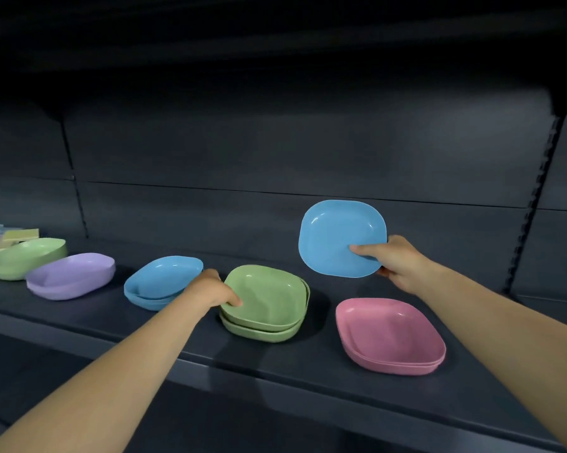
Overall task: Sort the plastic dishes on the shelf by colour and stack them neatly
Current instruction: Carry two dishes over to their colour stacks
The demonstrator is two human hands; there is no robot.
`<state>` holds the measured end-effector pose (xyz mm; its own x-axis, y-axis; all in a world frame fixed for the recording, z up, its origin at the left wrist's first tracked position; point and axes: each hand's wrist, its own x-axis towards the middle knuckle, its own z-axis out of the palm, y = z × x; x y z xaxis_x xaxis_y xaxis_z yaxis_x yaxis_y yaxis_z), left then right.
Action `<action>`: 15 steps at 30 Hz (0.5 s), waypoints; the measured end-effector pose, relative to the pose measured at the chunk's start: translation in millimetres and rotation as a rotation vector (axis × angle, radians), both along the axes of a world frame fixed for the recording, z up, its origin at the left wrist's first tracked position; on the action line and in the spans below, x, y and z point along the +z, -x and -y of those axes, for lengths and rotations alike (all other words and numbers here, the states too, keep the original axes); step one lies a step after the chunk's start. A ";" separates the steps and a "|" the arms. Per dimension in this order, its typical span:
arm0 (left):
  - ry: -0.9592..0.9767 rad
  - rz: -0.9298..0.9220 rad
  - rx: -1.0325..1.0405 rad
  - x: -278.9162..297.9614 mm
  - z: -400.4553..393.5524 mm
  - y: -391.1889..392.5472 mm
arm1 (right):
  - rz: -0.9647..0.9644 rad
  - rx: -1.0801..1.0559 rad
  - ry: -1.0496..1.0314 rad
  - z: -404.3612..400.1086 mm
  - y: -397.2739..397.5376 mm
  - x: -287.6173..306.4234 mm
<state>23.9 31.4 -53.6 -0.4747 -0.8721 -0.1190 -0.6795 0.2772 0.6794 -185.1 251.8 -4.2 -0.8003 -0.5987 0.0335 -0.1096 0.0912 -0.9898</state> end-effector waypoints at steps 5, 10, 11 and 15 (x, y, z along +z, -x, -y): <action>-0.051 0.006 -0.032 -14.8 -3.6 0.8 | -0.001 0.037 0.005 19.7 -1.4 1.6; -0.047 -0.150 -0.083 -21.4 -6.1 -6.7 | -0.015 0.047 -0.004 38.3 -7.1 -1.8; -0.051 -0.207 -0.088 -19.3 -4.1 -9.1 | -0.019 0.052 -0.005 42.3 -9.6 -2.5; -0.174 -0.478 -0.102 -0.8 7.1 -21.4 | -0.046 0.061 -0.016 61.9 -26.1 -3.4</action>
